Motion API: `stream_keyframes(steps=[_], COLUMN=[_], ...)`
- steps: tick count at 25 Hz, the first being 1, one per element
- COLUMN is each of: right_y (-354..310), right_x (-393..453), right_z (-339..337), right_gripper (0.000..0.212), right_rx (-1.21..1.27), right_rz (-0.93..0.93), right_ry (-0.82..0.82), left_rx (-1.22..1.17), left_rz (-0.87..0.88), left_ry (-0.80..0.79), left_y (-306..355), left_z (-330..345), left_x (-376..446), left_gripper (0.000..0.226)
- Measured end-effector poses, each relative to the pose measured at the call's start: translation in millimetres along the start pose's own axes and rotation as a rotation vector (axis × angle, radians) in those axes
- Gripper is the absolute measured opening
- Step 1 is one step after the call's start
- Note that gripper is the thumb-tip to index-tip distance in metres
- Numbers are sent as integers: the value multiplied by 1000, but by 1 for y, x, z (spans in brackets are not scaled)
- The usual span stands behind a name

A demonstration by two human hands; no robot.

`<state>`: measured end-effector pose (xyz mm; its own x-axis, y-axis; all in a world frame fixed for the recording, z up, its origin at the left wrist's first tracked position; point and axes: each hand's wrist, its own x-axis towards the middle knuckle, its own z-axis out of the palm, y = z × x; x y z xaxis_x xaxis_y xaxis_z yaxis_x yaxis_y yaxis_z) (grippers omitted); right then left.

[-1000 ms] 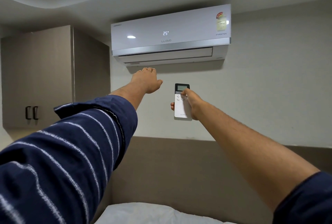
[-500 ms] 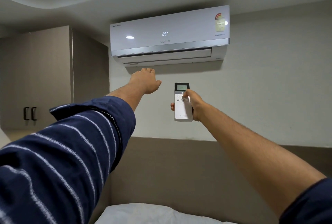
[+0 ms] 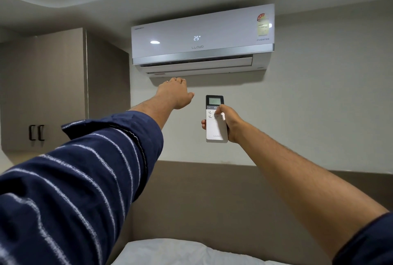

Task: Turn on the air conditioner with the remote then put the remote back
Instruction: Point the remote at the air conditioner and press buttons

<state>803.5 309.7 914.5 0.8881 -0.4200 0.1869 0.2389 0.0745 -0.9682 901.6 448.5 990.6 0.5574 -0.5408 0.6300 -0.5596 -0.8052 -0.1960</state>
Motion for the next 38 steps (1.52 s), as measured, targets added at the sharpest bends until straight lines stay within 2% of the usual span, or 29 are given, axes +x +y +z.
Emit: stream_keyframes(steps=[11,21,28,38], right_y=[-3,-13,-16,-10], right_x=[1,-9,-12,-11], right_z=[10,21,29,35], right_gripper=[35,16,29,13], right_rx=[-28,-25,-30,-49], right_rz=[-6,-28,-32,-64], right_ry=[31,77,47,41], left_rx=[-10,-53,-66,-37], left_rz=[-3,-12,-6,5], left_ry=[23,26,32,20], left_y=[-9,-20,-20,-21], left_z=[0,-9,-12,-7], left_x=[-3,-9,-12,-14], left_gripper=[67,69,68,68])
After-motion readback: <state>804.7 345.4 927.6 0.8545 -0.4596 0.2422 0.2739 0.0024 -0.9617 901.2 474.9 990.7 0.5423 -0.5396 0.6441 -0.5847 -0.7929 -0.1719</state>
